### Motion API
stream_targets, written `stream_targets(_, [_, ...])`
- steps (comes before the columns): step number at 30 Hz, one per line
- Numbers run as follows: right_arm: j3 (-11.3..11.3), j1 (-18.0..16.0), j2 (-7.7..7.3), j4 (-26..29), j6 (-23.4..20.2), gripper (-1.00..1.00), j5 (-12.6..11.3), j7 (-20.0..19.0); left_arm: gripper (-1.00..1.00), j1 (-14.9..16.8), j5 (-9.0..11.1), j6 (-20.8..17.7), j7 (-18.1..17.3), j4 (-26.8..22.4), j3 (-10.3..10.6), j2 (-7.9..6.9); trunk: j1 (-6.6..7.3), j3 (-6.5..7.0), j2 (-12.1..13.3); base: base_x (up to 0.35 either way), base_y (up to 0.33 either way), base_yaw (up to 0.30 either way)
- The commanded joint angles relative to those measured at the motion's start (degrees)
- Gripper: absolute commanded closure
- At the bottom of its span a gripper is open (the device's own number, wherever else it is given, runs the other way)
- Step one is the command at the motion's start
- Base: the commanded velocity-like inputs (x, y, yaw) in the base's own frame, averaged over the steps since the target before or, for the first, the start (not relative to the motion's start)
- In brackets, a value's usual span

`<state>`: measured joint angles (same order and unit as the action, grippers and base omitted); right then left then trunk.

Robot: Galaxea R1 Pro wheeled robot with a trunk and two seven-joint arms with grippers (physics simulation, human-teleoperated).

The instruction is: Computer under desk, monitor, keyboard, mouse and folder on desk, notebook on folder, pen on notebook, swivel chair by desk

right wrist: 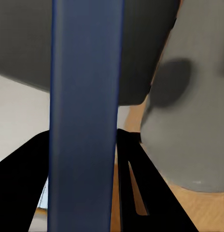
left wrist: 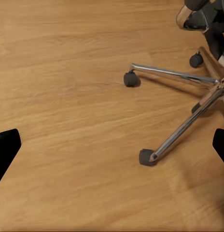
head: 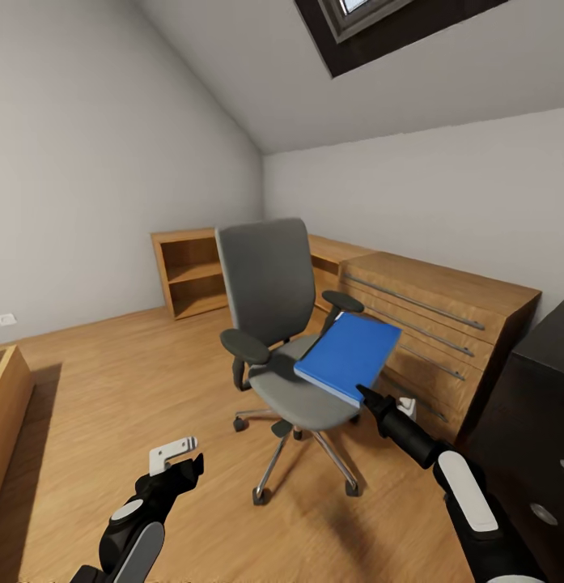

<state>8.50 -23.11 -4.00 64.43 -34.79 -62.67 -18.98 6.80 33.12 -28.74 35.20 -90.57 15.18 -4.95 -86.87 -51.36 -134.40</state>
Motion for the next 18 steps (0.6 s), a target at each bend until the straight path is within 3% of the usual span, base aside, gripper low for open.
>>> stream_targets(1, [0.11, 0.01, 0.02, 0.32, -0.37, 1.0, 0.22, -0.09, -1.0, 0.05, 0.49, -0.07, 0.57, 0.11, 0.16, -0.06, 0.25, 0.13, 0.39, -0.061, 0.0, 0.0])
stream_targets(12, [0.11, 0.63, 0.1, 3.15, -0.3, 1.0, 0.73, 0.19, -1.0, 0.05, 0.45, -0.02, 0.65, 0.62, 0.2, -0.06, 2.66, 2.1, 4.8, -0.013, 0.0, 0.0])
stream_targets(18, [0.04, 4.75, 0.23, 12.6, 2.41, 1.0, 0.79, 5.47, -1.0, 0.05, 0.3, -0.01, 0.8, 1.35, 0.42, -0.06, 3.98, 3.18, 7.21, 0.0, 0.0, 0.0])
